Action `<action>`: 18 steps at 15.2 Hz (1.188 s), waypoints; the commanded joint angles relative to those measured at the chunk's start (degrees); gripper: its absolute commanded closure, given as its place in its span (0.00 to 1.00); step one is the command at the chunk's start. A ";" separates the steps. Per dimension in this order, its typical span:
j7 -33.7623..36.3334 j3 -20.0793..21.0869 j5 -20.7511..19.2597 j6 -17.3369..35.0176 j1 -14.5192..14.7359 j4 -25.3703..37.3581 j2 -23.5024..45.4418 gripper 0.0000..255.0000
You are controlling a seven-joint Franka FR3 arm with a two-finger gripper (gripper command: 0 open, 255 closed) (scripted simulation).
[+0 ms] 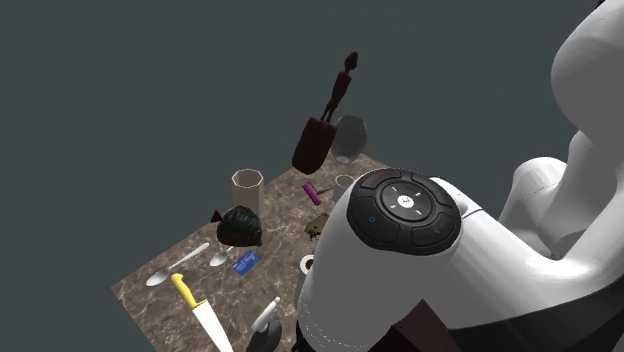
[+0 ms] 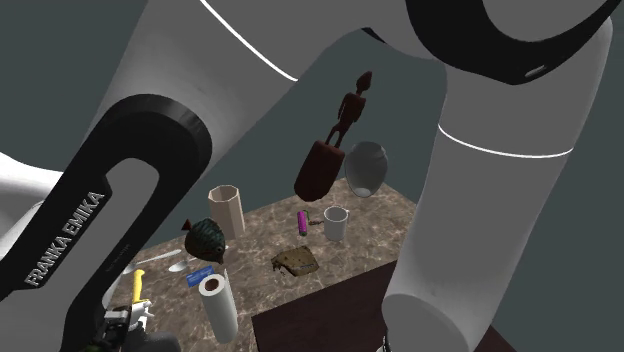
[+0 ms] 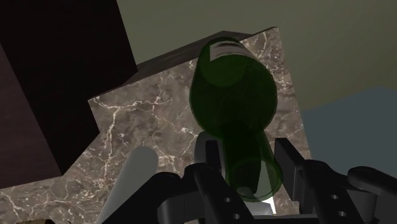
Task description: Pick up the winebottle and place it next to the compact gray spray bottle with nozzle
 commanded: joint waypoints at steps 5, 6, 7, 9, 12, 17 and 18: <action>1.26 -0.11 -1.58 1.52 0.15 -0.62 1.30 1.00; 1.26 -0.11 -1.58 1.52 0.15 -0.62 1.30 1.00; 1.26 -0.11 -1.58 1.52 0.15 -0.62 1.30 1.00; 1.26 -0.11 -1.59 1.52 0.14 -0.61 1.30 0.00; 1.25 -0.11 -1.57 1.52 0.14 -0.62 1.29 0.00; -3.17 0.38 4.61 -3.95 -0.19 0.95 -4.42 0.00; -4.11 0.22 5.90 -5.47 -0.08 1.50 -5.77 0.00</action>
